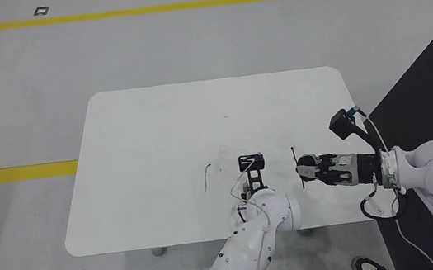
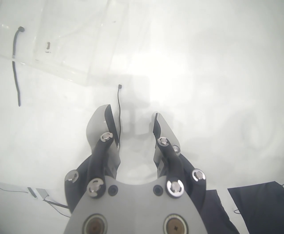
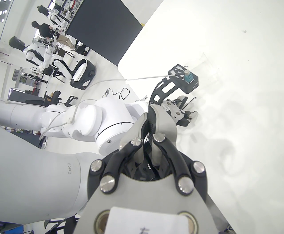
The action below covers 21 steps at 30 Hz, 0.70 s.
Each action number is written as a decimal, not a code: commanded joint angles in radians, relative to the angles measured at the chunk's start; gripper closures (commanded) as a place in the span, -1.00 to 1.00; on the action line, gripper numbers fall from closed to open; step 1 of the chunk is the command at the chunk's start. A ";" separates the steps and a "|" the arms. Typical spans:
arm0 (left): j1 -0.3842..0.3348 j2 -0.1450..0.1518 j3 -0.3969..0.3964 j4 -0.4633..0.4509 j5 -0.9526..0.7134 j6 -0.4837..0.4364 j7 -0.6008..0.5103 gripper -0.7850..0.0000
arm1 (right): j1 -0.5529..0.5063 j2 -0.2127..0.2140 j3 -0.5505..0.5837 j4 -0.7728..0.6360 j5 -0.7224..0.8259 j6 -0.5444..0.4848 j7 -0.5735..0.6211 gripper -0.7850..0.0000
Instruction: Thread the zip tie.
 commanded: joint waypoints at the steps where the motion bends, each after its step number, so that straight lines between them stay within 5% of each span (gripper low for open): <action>1: 0.003 0.001 0.002 -0.007 0.003 0.017 0.017 0.29 | 0.000 0.000 0.000 0.000 0.000 0.000 0.000 1.00; 21: 0.024 0.013 0.013 -0.065 0.061 0.039 0.039 0.25 | 0.000 0.000 0.000 0.000 0.000 0.000 0.000 1.00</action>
